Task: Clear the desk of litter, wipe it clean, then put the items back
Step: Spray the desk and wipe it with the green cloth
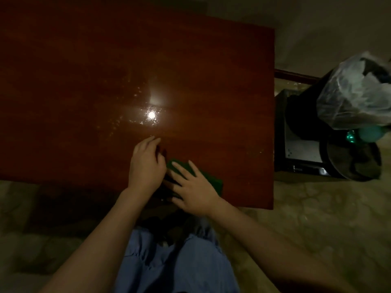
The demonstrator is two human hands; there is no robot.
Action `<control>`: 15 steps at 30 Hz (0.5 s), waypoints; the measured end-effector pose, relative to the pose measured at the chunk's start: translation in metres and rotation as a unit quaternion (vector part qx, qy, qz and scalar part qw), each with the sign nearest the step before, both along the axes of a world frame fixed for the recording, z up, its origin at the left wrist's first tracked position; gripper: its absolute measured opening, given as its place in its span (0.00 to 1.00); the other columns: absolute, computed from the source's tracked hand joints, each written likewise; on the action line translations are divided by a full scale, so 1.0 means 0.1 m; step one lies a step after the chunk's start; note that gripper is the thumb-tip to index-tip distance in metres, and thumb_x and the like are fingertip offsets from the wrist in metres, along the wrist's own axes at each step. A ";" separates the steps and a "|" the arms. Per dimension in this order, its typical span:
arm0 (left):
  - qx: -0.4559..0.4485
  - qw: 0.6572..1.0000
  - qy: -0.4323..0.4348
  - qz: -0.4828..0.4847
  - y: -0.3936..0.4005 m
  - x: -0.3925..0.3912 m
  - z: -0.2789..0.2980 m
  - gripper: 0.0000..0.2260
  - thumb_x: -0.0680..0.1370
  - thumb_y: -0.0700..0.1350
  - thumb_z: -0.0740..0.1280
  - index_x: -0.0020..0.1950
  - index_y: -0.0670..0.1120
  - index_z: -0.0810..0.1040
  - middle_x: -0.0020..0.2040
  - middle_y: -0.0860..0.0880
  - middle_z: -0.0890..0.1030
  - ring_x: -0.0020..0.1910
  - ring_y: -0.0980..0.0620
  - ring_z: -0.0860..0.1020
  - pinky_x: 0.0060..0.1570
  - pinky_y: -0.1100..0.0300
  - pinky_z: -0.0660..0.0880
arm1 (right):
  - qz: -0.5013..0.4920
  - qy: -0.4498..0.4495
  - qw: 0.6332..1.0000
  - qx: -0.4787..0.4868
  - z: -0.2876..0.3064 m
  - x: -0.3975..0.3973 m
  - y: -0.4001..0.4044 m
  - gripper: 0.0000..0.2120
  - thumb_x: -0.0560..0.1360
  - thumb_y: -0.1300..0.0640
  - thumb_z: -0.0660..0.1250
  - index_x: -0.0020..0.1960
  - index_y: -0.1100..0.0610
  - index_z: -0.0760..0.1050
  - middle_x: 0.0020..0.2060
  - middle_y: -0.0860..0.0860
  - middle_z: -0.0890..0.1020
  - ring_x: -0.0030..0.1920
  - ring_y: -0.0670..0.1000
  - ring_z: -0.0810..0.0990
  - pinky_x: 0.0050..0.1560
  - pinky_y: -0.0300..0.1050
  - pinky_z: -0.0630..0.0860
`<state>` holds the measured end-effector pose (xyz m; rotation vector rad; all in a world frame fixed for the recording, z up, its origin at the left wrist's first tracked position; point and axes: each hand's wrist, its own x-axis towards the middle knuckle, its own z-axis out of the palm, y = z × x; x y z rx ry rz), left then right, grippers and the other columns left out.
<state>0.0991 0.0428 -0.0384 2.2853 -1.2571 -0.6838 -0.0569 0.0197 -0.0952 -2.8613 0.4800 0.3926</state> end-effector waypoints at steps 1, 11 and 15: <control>-0.003 1.000 0.001 -0.006 -0.04 -0.04 0.01 0.19 0.78 0.36 0.60 0.70 0.40 0.70 0.70 0.43 0.69 0.71 0.46 0.63 0.70 0.56 0.58 | 0.007 -0.003 1.000 -0.011 -0.03 -0.21 0.03 0.25 0.78 0.41 0.50 0.72 0.48 0.67 0.74 0.52 0.64 0.75 0.56 0.57 0.73 0.64 0.47; 0.000 0.998 0.033 -0.054 -0.19 -0.44 -0.05 0.20 0.78 0.36 0.60 0.70 0.41 0.70 0.71 0.44 0.68 0.71 0.47 0.62 0.71 0.51 0.60 | -0.327 -0.029 0.944 -0.013 -0.01 -1.11 -0.84 0.28 0.79 0.39 0.47 0.77 0.46 0.51 0.76 0.47 0.54 0.76 0.52 0.51 0.72 0.67 0.53; 0.028 0.997 0.027 -0.060 -0.17 -0.47 -0.09 0.20 0.78 0.37 0.60 0.71 0.42 0.69 0.72 0.45 0.67 0.72 0.48 0.61 0.72 0.52 0.59 | -0.445 -0.017 0.895 -0.035 0.00 -0.62 -1.35 0.29 0.81 0.40 0.48 0.78 0.48 0.47 0.78 0.50 0.49 0.77 0.54 0.46 0.73 0.61 0.42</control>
